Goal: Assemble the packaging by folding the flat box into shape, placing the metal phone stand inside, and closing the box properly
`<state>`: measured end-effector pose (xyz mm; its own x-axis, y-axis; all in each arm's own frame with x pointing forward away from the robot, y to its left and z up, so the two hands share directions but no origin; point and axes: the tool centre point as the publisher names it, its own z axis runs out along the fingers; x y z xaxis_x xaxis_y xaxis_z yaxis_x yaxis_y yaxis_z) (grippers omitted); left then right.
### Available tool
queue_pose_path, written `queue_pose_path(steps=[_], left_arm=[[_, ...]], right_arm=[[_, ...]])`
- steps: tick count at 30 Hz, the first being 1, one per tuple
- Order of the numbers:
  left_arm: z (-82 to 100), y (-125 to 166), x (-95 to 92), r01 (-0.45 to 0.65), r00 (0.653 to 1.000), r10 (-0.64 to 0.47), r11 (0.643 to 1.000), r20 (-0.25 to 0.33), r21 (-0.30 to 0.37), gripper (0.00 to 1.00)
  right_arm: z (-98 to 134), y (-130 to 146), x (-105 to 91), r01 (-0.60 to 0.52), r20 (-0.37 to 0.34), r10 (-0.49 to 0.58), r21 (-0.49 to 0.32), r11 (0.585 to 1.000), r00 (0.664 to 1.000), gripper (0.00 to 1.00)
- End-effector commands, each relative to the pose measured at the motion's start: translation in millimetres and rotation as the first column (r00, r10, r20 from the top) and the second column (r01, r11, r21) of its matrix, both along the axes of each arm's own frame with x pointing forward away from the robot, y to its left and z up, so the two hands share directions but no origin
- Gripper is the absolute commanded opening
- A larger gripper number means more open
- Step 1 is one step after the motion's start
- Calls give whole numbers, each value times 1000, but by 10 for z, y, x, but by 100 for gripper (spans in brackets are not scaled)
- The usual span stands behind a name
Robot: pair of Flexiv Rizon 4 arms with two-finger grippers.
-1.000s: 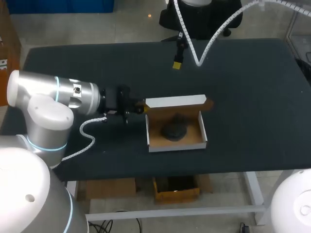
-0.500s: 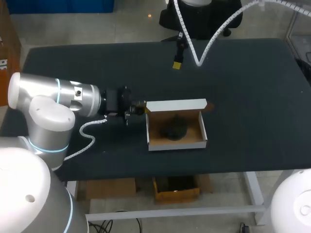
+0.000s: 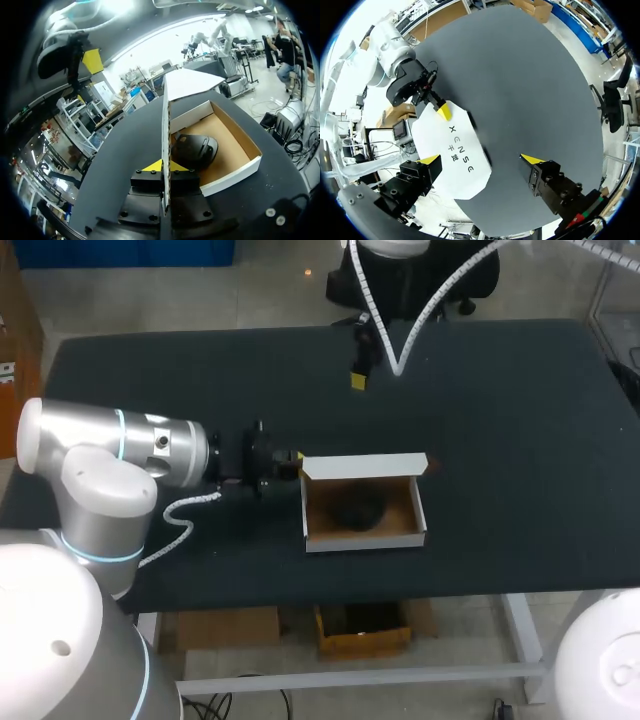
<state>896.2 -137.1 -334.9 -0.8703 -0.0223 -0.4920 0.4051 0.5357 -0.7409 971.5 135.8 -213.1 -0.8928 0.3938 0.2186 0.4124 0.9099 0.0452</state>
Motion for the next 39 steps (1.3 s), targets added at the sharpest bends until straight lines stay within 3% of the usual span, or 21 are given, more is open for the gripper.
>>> queue_pose_path(steps=[1,2,3,4,6,7,8,11,17,19,20,22,25,27,31,33,39], left_arm=[[-81,-6,-31,-3,1000,3,1000,16,-13,0],[-84,-5,-37,-3,1000,3,1000,19,-13,0],[-87,-5,-45,-2,1000,2,1000,22,-12,0],[-89,-5,-49,-3,1000,3,1000,26,-12,0],[-95,-8,-62,-2,999,3,1000,35,-10,0],[-99,-9,-66,-5,999,5,1000,39,-8,0],[-103,-11,-71,-3,999,3,1000,41,-8,0],[-112,-18,-86,-3,999,3,1000,55,-4,0],[-123,-24,-94,-8,998,8,1000,65,-1,0],[-129,-24,-97,-10,998,10,1000,67,-1,0],[-131,-24,-99,-10,998,11,1000,68,-1,0],[-138,-24,-102,-12,997,12,1000,70,-1,0],[-148,-23,-103,-15,997,15,1000,74,0,0],[-153,-25,-104,-15,997,15,1000,75,0,0],[-159,-27,-103,-15,997,15,1000,78,-1,0],[-165,-27,-103,-15,997,15,1000,79,-1,0],[-175,-25,-110,-13,997,13,1000,82,0,0]], right_arm=[[73,-8,73,142,-117,-150,-77,987,982,100],[79,-28,30,152,-142,-158,-51,987,977,100],[93,-63,25,226,-206,-233,-58,972,950,100],[79,-86,17,258,-189,-267,-70,964,945,100],[46,-158,18,327,-291,-326,-46,944,900,100],[9,-175,3,364,-277,-365,-59,930,889,100],[-16,-202,-22,377,-339,-362,-23,926,868,100],[-122,-257,-75,463,-385,-442,-45,885,810,100],[-271,-304,-192,576,-455,-546,-84,813,704,100],[-293,-328,-233,641,-431,-615,-105,760,660,100],[-295,-340,-264,643,-461,-598,-73,762,656,100],[-318,-375,-332,700,-424,-662,-86,709,618,100],[-361,-413,-425,726,-439,-677,-76,683,591,100],[-397,-429,-473,722,-455,-671,-83,687,586,100],[-435,-483,-567,761,-418,-730,-125,636,541,100],[-411,-505,-605,785,-326,-770,-115,609,549,100],[-411,-505,-605,785,-326,-770,-115,609,549,100]])
